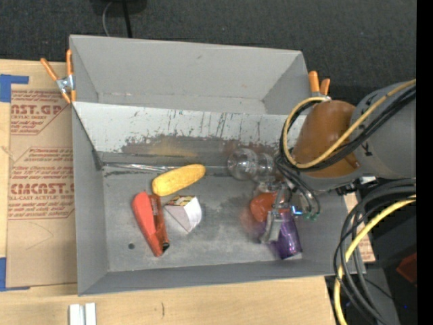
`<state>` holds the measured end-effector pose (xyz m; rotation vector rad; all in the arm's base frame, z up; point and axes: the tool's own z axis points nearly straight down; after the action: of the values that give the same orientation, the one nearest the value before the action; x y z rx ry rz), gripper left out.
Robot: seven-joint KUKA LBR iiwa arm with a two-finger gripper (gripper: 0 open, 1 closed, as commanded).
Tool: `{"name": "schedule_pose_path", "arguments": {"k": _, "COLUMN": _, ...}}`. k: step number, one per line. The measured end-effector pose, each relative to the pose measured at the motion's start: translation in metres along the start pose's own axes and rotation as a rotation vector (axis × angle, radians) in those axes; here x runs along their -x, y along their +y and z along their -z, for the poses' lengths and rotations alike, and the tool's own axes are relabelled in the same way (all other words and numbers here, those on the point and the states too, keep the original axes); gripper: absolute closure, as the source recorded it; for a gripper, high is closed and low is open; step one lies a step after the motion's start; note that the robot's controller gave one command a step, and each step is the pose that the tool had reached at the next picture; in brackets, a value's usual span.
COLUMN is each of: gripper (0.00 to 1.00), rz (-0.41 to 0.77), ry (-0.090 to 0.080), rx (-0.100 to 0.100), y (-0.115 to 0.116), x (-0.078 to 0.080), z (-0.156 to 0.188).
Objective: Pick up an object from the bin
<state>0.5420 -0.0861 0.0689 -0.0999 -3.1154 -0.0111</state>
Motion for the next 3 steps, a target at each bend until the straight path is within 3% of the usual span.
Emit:
{"name": "schedule_pose_path", "arguments": {"k": 1, "gripper": 1.00, "rz": -0.072, "ry": -0.024, "rx": 0.019, "y": -0.0159, "x": 0.0112, "z": 0.0014}}
{"name": "schedule_pose_path", "arguments": {"k": 3, "gripper": 1.00, "rz": -0.071, "ry": -0.022, "rx": 0.018, "y": -0.0161, "x": 0.0100, "z": 0.0049}}
